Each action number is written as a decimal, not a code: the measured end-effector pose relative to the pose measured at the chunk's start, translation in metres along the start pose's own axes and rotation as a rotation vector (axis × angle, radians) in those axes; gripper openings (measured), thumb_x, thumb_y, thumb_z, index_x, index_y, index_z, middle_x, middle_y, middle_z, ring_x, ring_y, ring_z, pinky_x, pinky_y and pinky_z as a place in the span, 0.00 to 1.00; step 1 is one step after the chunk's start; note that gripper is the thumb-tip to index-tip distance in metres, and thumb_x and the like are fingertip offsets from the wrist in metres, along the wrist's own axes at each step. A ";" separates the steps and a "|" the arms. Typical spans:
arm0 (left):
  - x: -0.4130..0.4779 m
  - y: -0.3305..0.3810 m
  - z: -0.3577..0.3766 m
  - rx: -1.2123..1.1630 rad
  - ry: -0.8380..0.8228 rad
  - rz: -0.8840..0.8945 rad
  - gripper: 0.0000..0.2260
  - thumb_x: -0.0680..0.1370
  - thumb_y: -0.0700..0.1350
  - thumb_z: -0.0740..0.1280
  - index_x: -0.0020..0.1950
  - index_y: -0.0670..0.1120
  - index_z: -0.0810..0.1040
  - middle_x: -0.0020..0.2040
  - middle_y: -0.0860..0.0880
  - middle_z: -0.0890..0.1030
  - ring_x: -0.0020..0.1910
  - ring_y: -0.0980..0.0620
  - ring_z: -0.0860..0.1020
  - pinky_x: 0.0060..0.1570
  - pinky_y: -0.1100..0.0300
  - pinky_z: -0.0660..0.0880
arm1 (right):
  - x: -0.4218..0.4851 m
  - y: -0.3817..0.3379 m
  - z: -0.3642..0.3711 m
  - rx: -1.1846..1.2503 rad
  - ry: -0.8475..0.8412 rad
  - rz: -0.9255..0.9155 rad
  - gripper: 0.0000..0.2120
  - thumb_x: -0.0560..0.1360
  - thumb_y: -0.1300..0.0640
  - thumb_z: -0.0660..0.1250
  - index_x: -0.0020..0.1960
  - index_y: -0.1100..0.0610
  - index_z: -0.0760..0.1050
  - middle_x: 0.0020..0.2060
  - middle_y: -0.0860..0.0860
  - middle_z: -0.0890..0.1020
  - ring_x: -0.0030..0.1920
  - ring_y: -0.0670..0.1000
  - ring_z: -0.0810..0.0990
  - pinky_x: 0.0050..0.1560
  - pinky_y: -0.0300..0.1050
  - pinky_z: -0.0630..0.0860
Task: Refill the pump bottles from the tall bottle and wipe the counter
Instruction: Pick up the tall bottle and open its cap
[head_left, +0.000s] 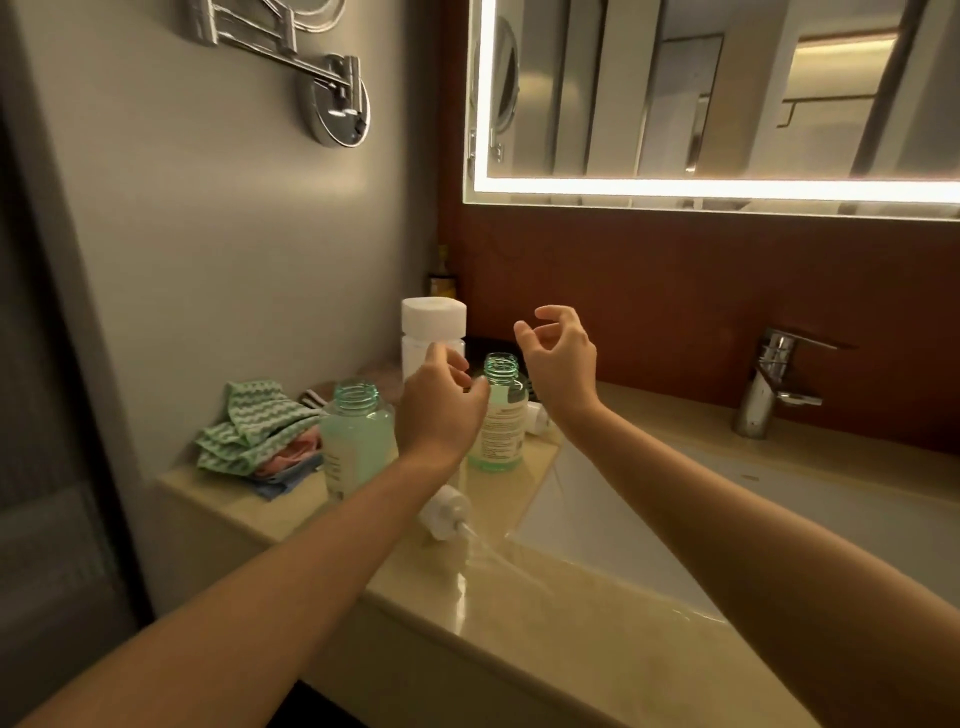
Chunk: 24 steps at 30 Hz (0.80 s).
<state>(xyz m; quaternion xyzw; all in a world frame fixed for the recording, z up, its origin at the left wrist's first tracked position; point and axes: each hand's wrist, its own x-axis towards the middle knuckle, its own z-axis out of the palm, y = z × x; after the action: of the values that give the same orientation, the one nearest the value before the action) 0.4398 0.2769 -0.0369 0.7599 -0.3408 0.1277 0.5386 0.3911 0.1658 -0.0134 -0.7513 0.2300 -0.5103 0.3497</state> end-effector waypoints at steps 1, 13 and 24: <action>0.001 -0.001 -0.009 0.010 0.050 -0.009 0.08 0.74 0.45 0.68 0.49 0.47 0.70 0.44 0.50 0.76 0.44 0.51 0.77 0.43 0.57 0.74 | -0.006 -0.005 0.006 0.014 -0.043 0.014 0.20 0.75 0.51 0.66 0.63 0.58 0.69 0.41 0.46 0.76 0.40 0.44 0.75 0.41 0.36 0.74; 0.030 -0.030 -0.092 -0.106 0.391 -0.082 0.07 0.75 0.43 0.64 0.52 0.45 0.70 0.39 0.53 0.74 0.39 0.49 0.76 0.40 0.55 0.73 | -0.034 -0.023 0.080 -0.100 -0.206 0.123 0.37 0.65 0.49 0.76 0.65 0.59 0.61 0.58 0.57 0.71 0.58 0.56 0.72 0.58 0.55 0.73; 0.033 -0.052 -0.094 -0.122 0.331 -0.075 0.09 0.75 0.43 0.65 0.53 0.46 0.68 0.40 0.52 0.76 0.39 0.48 0.78 0.40 0.53 0.75 | -0.026 -0.021 0.089 -0.073 -0.202 0.204 0.30 0.66 0.57 0.75 0.61 0.60 0.63 0.55 0.57 0.74 0.55 0.56 0.74 0.55 0.54 0.76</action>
<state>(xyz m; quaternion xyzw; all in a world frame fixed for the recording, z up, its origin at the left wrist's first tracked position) 0.5151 0.3594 -0.0199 0.7065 -0.2263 0.2099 0.6369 0.4640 0.2240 -0.0342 -0.7837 0.2872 -0.3854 0.3934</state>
